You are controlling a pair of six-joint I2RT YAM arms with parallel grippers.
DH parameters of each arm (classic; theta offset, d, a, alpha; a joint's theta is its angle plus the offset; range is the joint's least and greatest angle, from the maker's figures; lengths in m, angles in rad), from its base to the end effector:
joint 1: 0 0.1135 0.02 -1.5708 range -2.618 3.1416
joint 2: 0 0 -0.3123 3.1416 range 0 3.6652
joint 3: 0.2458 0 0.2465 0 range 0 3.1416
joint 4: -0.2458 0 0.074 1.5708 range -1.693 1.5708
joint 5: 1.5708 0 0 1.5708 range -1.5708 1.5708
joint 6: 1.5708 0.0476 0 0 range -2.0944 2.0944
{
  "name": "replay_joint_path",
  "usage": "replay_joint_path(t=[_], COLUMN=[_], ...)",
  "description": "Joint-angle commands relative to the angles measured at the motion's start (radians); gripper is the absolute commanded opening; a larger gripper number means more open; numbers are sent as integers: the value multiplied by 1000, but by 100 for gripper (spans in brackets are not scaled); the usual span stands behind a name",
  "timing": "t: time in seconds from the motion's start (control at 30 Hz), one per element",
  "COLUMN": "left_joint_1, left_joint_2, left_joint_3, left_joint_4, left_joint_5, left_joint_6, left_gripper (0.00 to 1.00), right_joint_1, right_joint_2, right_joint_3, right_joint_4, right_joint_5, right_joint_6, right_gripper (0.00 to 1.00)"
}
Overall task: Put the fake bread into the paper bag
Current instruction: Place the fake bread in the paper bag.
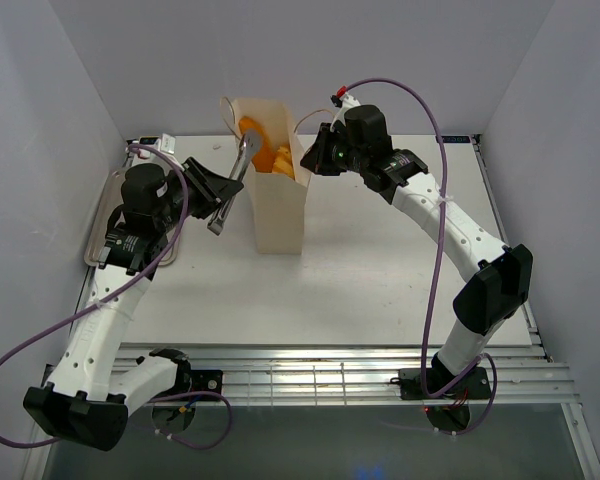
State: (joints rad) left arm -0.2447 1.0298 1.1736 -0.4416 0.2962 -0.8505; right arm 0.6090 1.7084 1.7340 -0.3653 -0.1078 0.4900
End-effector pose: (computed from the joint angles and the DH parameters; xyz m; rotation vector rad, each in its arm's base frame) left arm 0.1921 -0.0623 0.4398 -0.3813 1.9504 -1.0118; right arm 0.3372 0.2414 0.4485 -0.1950 1.9909 0.8303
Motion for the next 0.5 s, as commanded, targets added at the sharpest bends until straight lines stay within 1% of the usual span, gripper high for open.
replay_joint_path(t=[0.0, 0.13, 0.17, 0.23, 0.27, 0.3, 0.33, 0.4, 0.43, 0.47], left_joint_1=[-4, -4, -4, -4, -4, -4, -4, -4, -4, -4], left_joint_2=[-43, -86, -92, -86, -77, -68, -51, -42, -42, -48], left_joint_3=[35, 55, 69, 147, 185, 263, 302, 390, 411, 425], left_joint_4=[15, 33, 37, 21, -15, -38, -64, -143, -181, -198], left_joint_5=[15, 3, -2, -21, -31, -45, -98, -165, -233, -271], left_joint_6=[-5, -10, -2, 16, 30, 65, 80, 140, 160, 180], left_gripper=[42, 38, 32, 25, 15, 8, 1, 0, 0, 0], right_joint_1=[3, 3, 3, 3, 3, 3, 3, 5, 3, 3], right_joint_2=[-38, -38, -38, -41, -41, -44, -46, -50, -52, -53], right_joint_3=[44, 44, 44, 42, 36, 33, 30, 27, 27, 27], right_joint_4=[28, 26, 25, 23, 25, 25, 25, 25, 25, 25], right_joint_5=[10, 13, 13, 14, 14, 16, 17, 19, 19, 19], right_joint_6=[-14, -18, -19, -21, -22, -22, -22, -24, -25, -27], right_gripper=[8, 8, 8, 8, 8, 8, 8, 8, 8, 8])
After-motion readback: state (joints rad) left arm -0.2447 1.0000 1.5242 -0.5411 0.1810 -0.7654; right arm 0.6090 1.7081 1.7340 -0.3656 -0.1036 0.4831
